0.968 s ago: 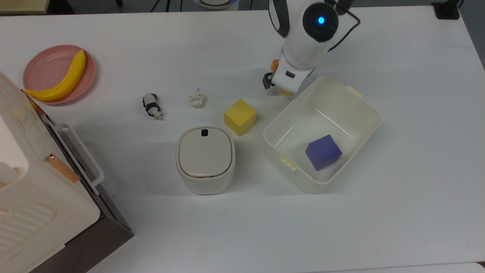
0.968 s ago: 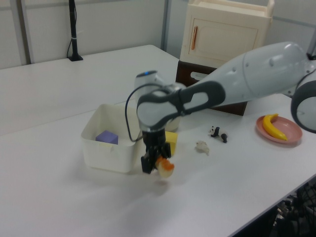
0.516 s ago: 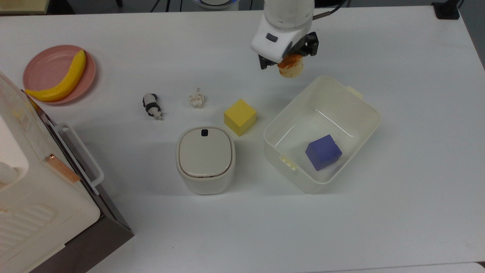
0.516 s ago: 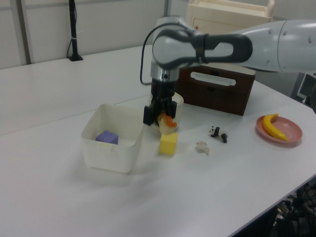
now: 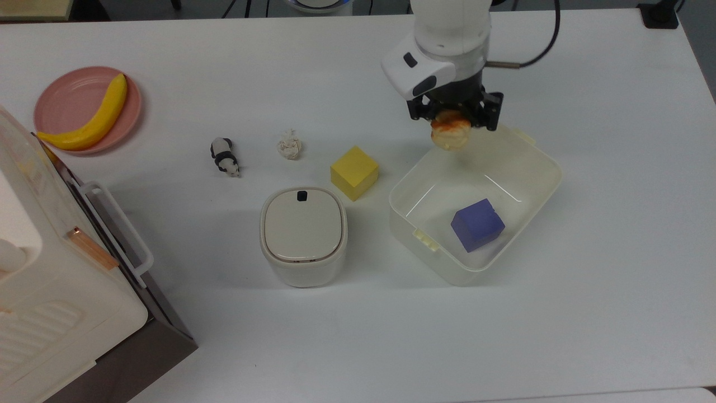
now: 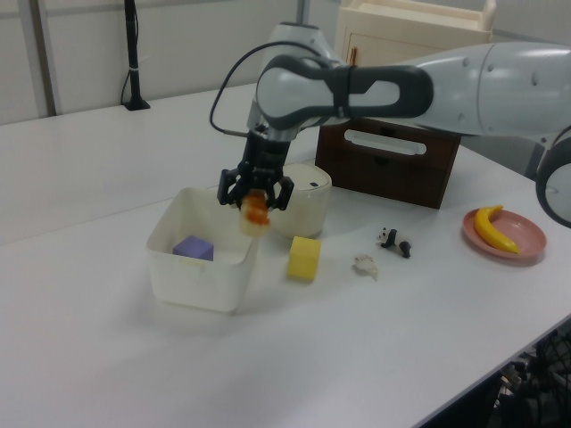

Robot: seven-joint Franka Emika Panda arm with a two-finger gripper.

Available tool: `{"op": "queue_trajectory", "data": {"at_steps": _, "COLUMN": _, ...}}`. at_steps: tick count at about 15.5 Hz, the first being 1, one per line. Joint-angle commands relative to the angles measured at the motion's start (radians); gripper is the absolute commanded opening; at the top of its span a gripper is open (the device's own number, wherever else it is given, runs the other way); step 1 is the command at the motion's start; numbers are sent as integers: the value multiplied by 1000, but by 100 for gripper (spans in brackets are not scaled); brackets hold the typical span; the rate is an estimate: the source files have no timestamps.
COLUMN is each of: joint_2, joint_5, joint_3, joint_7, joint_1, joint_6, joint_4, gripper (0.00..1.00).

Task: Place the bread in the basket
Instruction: 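Lift the bread roll and carry it over the white basket, then lower the bread roll into the basket and open the gripper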

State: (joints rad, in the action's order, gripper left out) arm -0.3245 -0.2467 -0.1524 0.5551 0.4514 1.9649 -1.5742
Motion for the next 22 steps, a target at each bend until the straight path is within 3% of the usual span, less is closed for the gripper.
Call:
{"op": "queue_trajectory", "data": {"at_steps": 1, "joint_2": -51, "joint_5": -14, "joint_3": -6, "joint_7": 260, "joint_1": 21, "joint_6": 60, "joint_4": 26, "gripper": 100}}
{"op": "queue_trajectory", "data": {"at_steps": 8, "joint_2": -42, "joint_5": -11, "joint_3": -7, "joint_7": 253, "joint_1": 17, "joint_6": 57, "joint_4": 26, "gripper": 100}}
{"op": "queue_trajectory", "data": {"at_steps": 14, "joint_2": 41, "joint_5": 78, "joint_3": -19, "joint_7": -160, "joint_1": 6, "joint_6": -205, "joint_4": 23, "gripper": 100}}
{"op": "queue_trajectory", "data": {"at_steps": 17, "joint_2": 54, "joint_5": 145, "joint_3": -21, "joint_7": -311, "joint_1": -75, "joint_6": -276, "joint_4": 25, "gripper": 100}}
{"op": "queue_trajectory", "data": {"at_steps": 22, "joint_2": 107, "joint_5": 213, "joint_3": -21, "joint_7": -406, "joint_1": -226, "joint_6": -279, "joint_4": 17, "gripper": 100}}
